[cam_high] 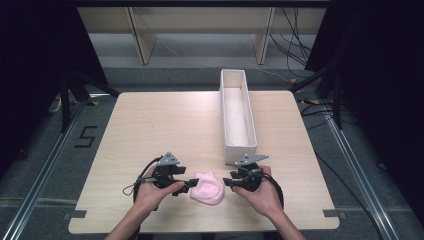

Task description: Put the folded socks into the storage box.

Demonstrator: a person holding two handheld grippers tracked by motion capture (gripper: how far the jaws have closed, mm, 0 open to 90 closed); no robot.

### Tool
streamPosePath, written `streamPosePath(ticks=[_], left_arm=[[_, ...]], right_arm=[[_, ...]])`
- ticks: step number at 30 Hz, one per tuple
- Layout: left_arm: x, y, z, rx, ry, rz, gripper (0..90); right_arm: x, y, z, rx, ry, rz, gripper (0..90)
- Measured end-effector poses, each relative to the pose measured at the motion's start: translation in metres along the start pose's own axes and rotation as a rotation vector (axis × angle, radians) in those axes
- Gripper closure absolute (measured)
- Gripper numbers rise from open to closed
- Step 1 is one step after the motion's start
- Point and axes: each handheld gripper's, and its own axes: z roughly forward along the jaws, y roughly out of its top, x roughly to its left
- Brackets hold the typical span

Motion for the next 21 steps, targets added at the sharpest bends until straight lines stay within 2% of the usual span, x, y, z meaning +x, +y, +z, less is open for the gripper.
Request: streamPosePath(ticks=[1, 2, 3, 4, 5, 6, 7, 8, 10, 11, 12, 13, 14, 15, 16, 18, 19, 20, 21], left_arm=[[0.0, 0.0, 0.0, 0.002, 0.004, -0.002, 28.6], [0.0, 0.001, 0.0, 0.005, 0.006, -0.002, 28.9], [-0.001, 0.001, -0.001, 0.013, 0.014, 0.013, 29.2], [-0.002, 0.002, -0.001, 0.003, 0.01, 0.003, 29.8], [-0.003, 0.002, 0.0, 0.002, 0.008, 0.0, 30.4], [-0.003, 0.002, -0.001, 0.015, 0.011, 0.015, 30.9], [-0.003, 0.002, -0.001, 0.013, 0.008, 0.01, 31.5], [-0.004, 0.002, 0.0, 0.013, 0.009, 0.004, 32.2], [-0.004, 0.002, 0.0, 0.017, 0.01, 0.002, 33.6], [-0.004, 0.002, 0.0, 0.026, 0.004, 0.008, 34.3], [-0.004, 0.002, 0.0, 0.041, 0.01, 0.025, 35.6], [-0.006, 0.002, 0.001, 0.032, 0.001, 0.007, 36.9], [-0.005, 0.001, 0.0, 0.054, 0.0, 0.022, 37.4], [-0.007, 0.0, 0.002, 0.048, 0.002, 0.015, 37.7], [-0.006, 0.0, 0.001, 0.071, -0.007, 0.028, 37.8], [-0.006, -0.003, 0.002, 0.077, -0.002, 0.03, 38.3], [-0.006, -0.004, 0.002, 0.085, -0.006, 0.03, 38.5], [-0.007, -0.005, 0.003, 0.07, -0.003, 0.01, 38.6], [-0.006, -0.006, 0.003, 0.077, 0.002, 0.011, 38.8]], right_arm=[[0.002, 0.0, -0.001, 0.011, 0.003, 0.025, 58.3], [-0.001, 0.001, 0.001, -0.003, -0.003, 0.004, 57.9], [-0.002, 0.002, -0.001, 0.015, 0.006, -0.002, 57.7], [-0.003, 0.002, 0.001, -0.003, 0.008, 0.005, 57.6], [-0.002, 0.004, -0.002, 0.031, 0.017, 0.032, 57.6], [-0.005, 0.006, 0.0, 0.017, 0.022, 0.003, 57.5], [-0.007, 0.008, 0.0, 0.014, 0.024, -0.021, 57.4], [-0.007, 0.011, 0.0, 0.025, 0.031, -0.001, 57.3], [-0.006, 0.016, 0.003, 0.01, 0.029, -0.005, 57.0], [-0.005, 0.02, 0.002, 0.037, 0.036, -0.004, 56.9], [-0.005, 0.023, 0.006, 0.021, 0.031, -0.009, 56.8], [-0.004, 0.027, 0.006, 0.041, 0.047, -0.016, 56.5], [-0.003, 0.03, 0.008, 0.055, 0.044, -0.004, 56.4], [-0.004, 0.034, 0.012, 0.045, 0.064, -0.031, 56.1], [-0.003, 0.036, 0.014, 0.059, 0.061, -0.027, 55.7], [0.001, 0.04, 0.02, 0.073, 0.048, -0.014, 55.0], [0.002, 0.042, 0.02, 0.085, 0.074, -0.021, 54.8], [0.002, 0.044, 0.023, 0.093, 0.07, -0.026, 54.5], [0.003, 0.044, 0.026, 0.1, 0.074, -0.026, 54.2]])
